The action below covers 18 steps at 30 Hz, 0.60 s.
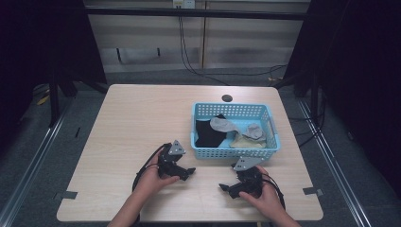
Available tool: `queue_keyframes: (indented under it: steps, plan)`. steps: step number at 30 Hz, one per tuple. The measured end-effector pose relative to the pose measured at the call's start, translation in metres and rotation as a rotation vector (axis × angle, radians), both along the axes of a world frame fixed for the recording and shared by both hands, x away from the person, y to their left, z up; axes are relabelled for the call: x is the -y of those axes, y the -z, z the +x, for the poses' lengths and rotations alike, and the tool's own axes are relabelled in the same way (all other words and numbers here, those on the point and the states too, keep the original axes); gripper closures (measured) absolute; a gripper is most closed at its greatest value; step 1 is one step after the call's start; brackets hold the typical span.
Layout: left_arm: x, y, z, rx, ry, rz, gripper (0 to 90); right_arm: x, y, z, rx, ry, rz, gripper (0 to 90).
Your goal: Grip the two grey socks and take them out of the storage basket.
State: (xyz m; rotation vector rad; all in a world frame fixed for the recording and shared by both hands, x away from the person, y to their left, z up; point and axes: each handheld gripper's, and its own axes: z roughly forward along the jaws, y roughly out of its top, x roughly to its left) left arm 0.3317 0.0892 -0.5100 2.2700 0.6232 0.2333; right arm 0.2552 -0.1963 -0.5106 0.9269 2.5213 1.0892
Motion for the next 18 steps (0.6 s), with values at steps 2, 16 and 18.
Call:
queue_keyframes:
  steps: [2, 16, 18]
  plan:
    - [0.000, 0.000, 0.000, -0.001, 0.001, -0.001, 10.6, 0.000, 0.000, 0.000, 0.000, 0.000, 0.000, 11.3]
    - [0.000, 0.000, 0.000, -0.002, 0.001, -0.001, 10.6, 0.004, -0.019, 0.010, -0.186, -0.028, -0.104, 15.0]
    - [0.000, 0.000, 0.000, 0.000, 0.000, 0.000, 10.6, 0.004, -0.020, 0.010, -0.190, -0.037, -0.123, 15.6]
